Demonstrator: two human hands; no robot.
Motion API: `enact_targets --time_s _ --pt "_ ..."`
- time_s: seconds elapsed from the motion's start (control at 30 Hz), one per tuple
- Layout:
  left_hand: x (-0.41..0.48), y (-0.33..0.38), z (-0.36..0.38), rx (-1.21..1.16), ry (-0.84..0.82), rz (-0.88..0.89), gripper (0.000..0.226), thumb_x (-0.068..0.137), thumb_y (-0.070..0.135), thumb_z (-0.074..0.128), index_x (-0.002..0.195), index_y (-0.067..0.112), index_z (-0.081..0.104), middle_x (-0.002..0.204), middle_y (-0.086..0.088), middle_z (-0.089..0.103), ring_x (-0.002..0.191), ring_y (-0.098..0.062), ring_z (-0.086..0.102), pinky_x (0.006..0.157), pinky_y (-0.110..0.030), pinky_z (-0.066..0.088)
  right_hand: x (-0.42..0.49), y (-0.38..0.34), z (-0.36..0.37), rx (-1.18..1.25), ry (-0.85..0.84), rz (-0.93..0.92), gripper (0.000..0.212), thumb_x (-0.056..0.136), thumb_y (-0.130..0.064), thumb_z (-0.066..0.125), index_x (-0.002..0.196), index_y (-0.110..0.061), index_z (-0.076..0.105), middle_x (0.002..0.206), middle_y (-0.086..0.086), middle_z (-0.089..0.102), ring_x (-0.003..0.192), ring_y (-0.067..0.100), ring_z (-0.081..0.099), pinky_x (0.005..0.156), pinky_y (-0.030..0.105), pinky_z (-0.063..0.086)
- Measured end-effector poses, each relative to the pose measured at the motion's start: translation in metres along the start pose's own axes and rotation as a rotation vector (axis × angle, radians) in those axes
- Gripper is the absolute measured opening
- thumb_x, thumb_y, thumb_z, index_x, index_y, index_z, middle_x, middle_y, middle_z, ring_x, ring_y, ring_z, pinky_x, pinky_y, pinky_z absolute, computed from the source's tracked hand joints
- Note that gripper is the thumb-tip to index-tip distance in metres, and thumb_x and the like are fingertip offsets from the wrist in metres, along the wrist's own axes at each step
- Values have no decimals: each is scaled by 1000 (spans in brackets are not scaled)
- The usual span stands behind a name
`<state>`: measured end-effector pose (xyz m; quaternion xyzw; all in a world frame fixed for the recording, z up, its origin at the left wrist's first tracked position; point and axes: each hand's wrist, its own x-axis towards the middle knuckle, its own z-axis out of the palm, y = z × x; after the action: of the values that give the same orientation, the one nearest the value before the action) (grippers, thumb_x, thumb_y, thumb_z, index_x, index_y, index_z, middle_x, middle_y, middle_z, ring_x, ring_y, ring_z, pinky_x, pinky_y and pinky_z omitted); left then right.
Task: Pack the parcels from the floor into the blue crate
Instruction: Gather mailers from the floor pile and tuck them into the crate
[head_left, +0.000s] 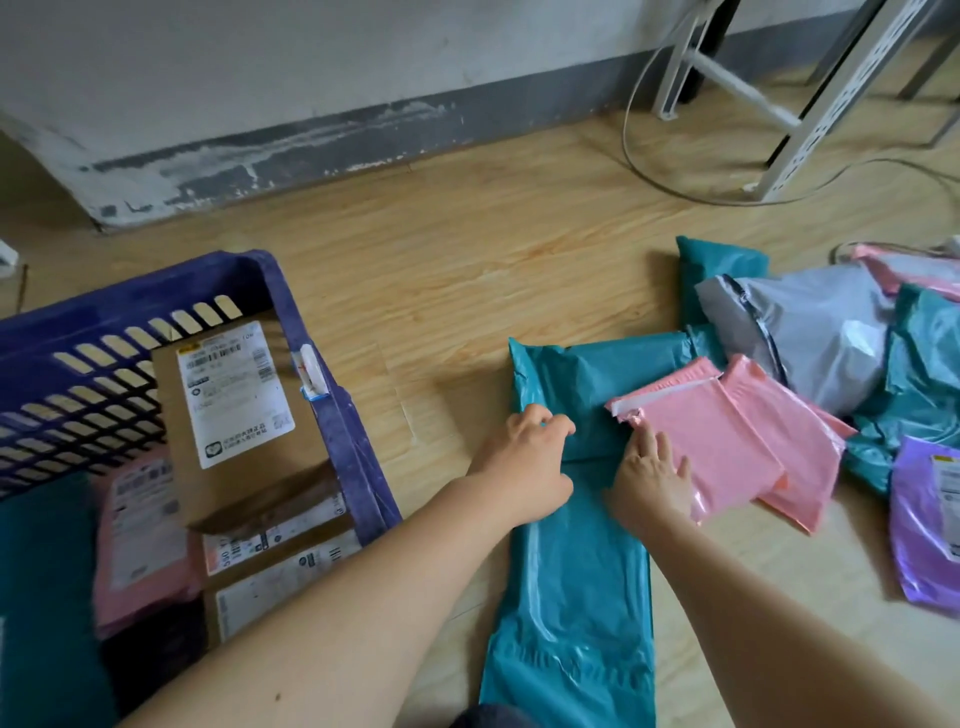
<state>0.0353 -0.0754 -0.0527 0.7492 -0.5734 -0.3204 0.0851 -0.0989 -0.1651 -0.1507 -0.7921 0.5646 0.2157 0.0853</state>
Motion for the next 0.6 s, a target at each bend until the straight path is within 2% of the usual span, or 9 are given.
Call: enact_targets --time_s 0.17,0.27,0.33,0.4,0.43,0.5,0.53,0.6 --pt "-10 1 -4 -25 -19 -43 55 89 18 51 141 21 33 144 0 28 131 -21 34 99 -33 38 -22 -3 -14 141 57 -9 81 91 -28 49 150 -6 -1 158 4 4 146 21 4 118 43 12" --pt "-19 3 -9 -47 -9 -68 57 89 21 52 142 23 32 145 1 28 130 -20 36 102 -34 38 -39 -2 -24 285 232 -112 85 83 -26 56 151 -18 6 151 0 23 139 20 25 110 38 23" --pt "-26 4 -13 -73 2 -88 57 88 22 53 142 22 32 146 0 28 130 -21 37 102 -34 37 -51 -1 -36 390 399 -158 89 76 -18 60 149 -30 12 136 -4 41 122 21 45 95 35 35" --pt "-34 7 -18 -108 23 -103 57 88 21 53 141 21 33 146 -1 29 130 -21 38 102 -32 37 -63 -3 -54 492 548 -123 75 77 -12 57 139 -40 27 104 -5 52 92 23 55 71 31 37" --pt "-38 10 -21 -131 35 -104 57 88 21 54 141 21 34 146 -2 29 129 -21 39 101 -30 35 -70 -4 -65 546 608 -82 58 81 -11 53 129 -39 38 89 -5 50 82 22 53 66 30 33" --pt "-48 17 -27 -176 49 -103 57 89 20 54 142 19 34 146 -3 28 129 -21 39 99 -26 33 -83 -4 -86 662 686 -10 25 85 -8 47 105 -20 56 75 -3 47 76 28 53 62 30 28" --pt "-56 22 -33 -187 66 -96 58 89 19 54 142 19 33 147 -3 28 129 -20 40 98 -25 33 -91 -3 -97 722 708 21 20 85 -6 46 97 -13 61 75 1 52 78 31 56 60 31 30" --pt "-63 26 -40 -208 88 -97 58 88 19 56 142 18 34 146 -3 29 130 -18 39 101 -24 32 -97 -3 -109 828 684 103 29 86 -3 47 103 -13 68 88 8 68 85 32 62 69 34 42"
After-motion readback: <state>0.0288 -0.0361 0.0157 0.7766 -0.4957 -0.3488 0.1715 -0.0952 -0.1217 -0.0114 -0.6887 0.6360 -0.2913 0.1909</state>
